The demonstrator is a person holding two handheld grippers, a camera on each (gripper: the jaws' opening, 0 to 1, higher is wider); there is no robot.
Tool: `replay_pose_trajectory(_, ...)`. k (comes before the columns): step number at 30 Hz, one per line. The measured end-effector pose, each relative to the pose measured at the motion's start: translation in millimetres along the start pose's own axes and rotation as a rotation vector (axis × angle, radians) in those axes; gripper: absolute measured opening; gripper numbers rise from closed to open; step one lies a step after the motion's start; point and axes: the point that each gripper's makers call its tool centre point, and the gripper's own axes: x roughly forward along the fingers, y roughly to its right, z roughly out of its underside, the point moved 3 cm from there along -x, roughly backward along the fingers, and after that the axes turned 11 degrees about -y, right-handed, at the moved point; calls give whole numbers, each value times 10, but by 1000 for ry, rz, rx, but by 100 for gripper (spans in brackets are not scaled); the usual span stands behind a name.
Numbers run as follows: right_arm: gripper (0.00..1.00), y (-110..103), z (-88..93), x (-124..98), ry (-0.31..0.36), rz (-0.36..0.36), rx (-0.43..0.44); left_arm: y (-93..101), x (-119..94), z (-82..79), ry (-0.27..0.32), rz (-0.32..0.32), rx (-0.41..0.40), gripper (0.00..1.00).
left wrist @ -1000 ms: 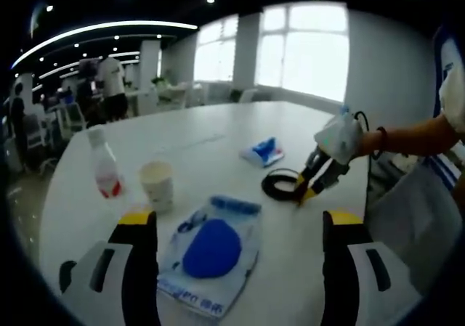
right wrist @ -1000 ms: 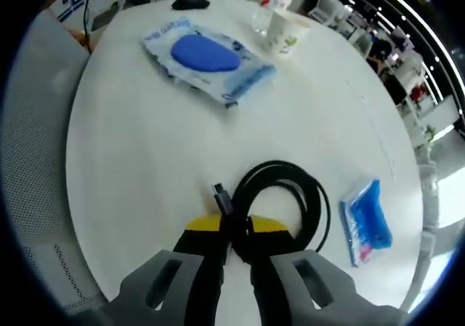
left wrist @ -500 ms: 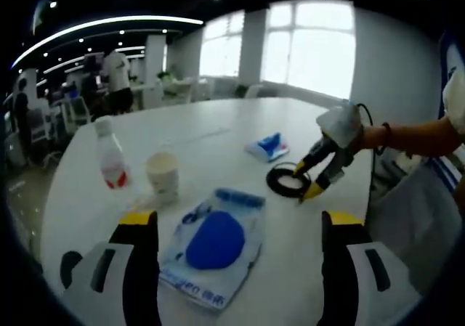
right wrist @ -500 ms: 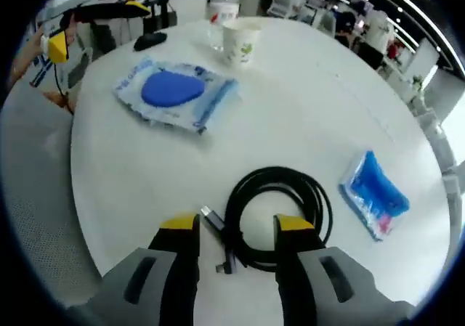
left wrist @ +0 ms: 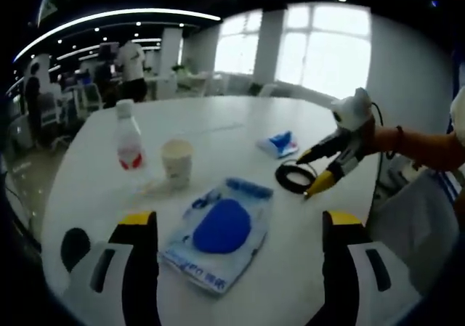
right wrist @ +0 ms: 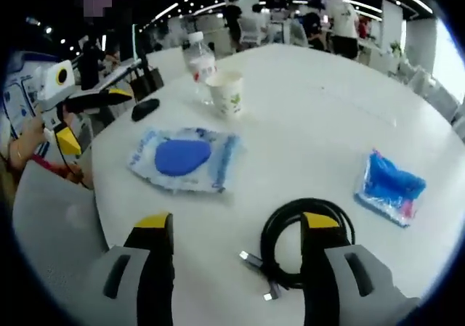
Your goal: Arrange the tabletop items into an orderly group along one side of the table until the central work area is clear of visible clutter.
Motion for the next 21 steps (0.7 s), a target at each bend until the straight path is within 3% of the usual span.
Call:
replay_pose_trajectory(9, 97, -131, -129, 117, 33, -35, 41, -96, -16, 132, -30, -21, -35, 94)
replay_pose_trajectory(21, 100, -233, -216, 290, 39, -60, 42, -215, 22, 366, -96, -41, -84, 92)
